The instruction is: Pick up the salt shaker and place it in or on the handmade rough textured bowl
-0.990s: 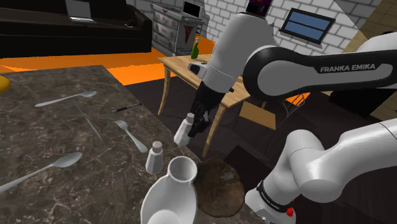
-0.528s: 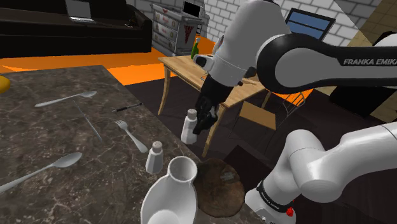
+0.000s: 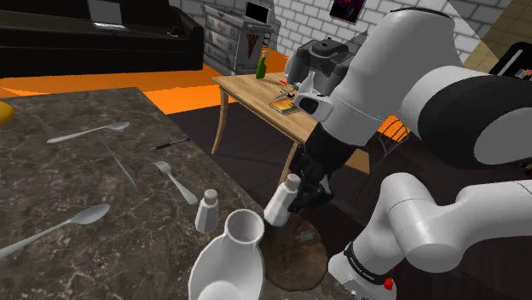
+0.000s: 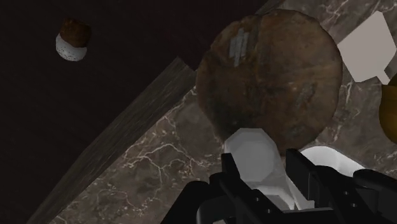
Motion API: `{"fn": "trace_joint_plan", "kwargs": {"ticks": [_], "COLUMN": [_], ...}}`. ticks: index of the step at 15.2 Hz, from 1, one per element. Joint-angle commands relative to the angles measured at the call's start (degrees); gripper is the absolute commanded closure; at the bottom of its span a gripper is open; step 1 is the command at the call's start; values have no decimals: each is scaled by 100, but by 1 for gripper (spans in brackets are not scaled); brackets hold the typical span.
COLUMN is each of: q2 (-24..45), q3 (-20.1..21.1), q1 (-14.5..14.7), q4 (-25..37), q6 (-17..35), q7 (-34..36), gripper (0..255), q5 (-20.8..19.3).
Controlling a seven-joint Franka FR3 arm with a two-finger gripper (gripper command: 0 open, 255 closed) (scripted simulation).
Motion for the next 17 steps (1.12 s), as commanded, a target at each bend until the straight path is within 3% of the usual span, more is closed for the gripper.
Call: {"fn": "trace_joint_plan", "kwargs": {"ticks": [1,2,17], "q2": [-409,-705,-726], "q3": [167,339,648], "q1": [161,315,523], "q4": [-131,-202,-1347], "q6": [-250,-446,664], "q7": [243,471,404], "gripper": [255,255,255], "q5": [138,280,633]}}
